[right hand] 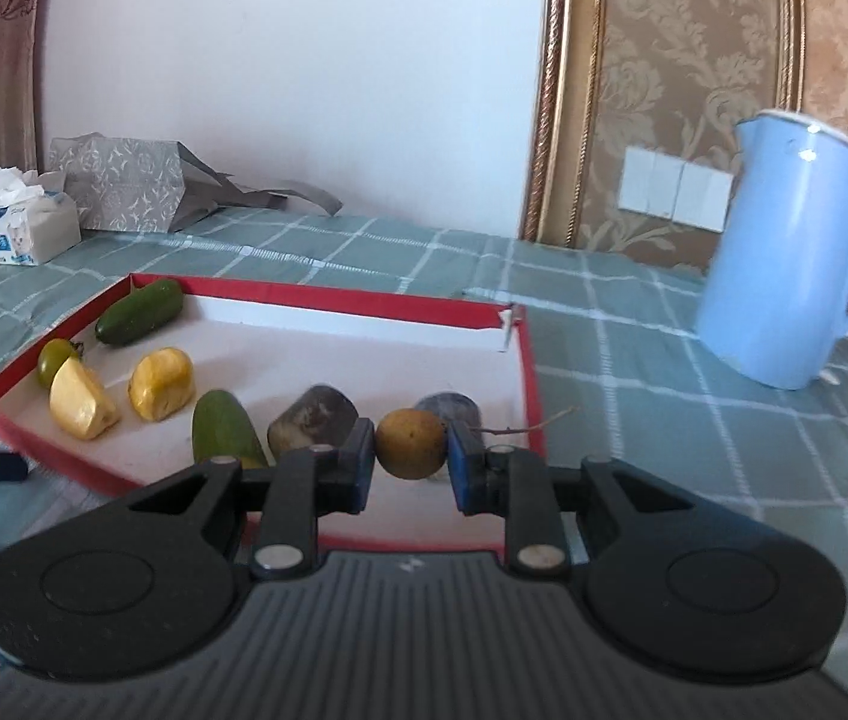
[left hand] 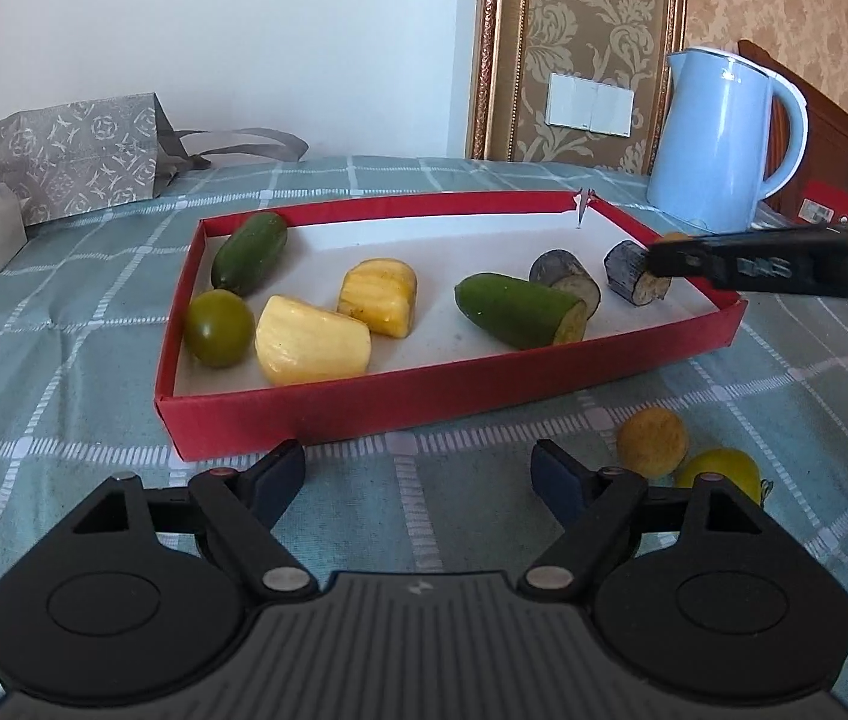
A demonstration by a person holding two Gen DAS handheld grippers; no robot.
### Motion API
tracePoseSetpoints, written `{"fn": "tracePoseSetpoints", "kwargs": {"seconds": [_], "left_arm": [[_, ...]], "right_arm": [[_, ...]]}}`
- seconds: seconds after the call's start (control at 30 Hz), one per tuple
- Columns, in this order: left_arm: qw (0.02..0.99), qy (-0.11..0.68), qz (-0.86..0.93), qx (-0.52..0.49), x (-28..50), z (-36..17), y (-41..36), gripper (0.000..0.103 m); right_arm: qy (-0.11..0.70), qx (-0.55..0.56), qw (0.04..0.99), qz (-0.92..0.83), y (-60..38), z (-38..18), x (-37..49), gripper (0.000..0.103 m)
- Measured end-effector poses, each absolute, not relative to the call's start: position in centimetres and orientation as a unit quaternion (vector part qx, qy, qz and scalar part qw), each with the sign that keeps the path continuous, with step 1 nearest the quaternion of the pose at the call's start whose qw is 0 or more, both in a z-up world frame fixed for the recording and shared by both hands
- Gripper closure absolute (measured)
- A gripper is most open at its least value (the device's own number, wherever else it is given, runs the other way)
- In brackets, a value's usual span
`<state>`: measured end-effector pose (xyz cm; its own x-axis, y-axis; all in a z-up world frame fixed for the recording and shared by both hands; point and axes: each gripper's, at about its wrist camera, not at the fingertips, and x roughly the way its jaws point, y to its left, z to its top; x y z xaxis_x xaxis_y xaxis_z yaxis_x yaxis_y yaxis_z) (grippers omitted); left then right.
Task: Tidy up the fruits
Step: 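Carry the brown fruit into the red box and open the right gripper, then move the right gripper to the green tomato and grasp it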
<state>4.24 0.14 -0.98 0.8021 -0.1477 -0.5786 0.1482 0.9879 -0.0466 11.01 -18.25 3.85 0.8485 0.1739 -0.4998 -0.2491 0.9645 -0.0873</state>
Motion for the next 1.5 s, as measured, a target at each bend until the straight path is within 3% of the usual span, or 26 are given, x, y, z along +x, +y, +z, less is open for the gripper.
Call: {"fn": "tracePoseSetpoints", "kwargs": {"seconds": [0.2,0.27,0.33,0.83,1.17,1.5], "left_arm": [[0.949,0.306,-0.079,0.0,4.3,-0.9,0.1,0.019],[0.949,0.306,-0.079,0.002,4.3,-0.9,0.0,0.019],[0.949,0.306,-0.079,0.002,4.3,-0.9,0.0,0.019],[0.949,0.306,-0.08,0.0,4.3,-0.9,0.1,0.019],[0.948,0.308,-0.078,-0.001,4.4,-0.9,0.2,0.015],[0.948,0.308,-0.079,0.0,4.3,-0.9,0.1,0.014]], "right_arm": [[0.259,-0.104,0.954,0.107,-16.1,2.6,12.4,0.077],[0.253,-0.105,0.956,0.105,-16.0,2.6,12.0,0.058],[0.244,-0.106,0.959,0.096,-16.1,2.6,11.6,0.051],[0.225,-0.058,0.958,0.169,-19.5,2.9,1.3,0.051],[0.244,-0.016,0.947,0.208,-20.5,1.8,0.8,0.051],[0.251,-0.065,0.93,0.262,-18.4,1.4,-0.5,0.049]]}}
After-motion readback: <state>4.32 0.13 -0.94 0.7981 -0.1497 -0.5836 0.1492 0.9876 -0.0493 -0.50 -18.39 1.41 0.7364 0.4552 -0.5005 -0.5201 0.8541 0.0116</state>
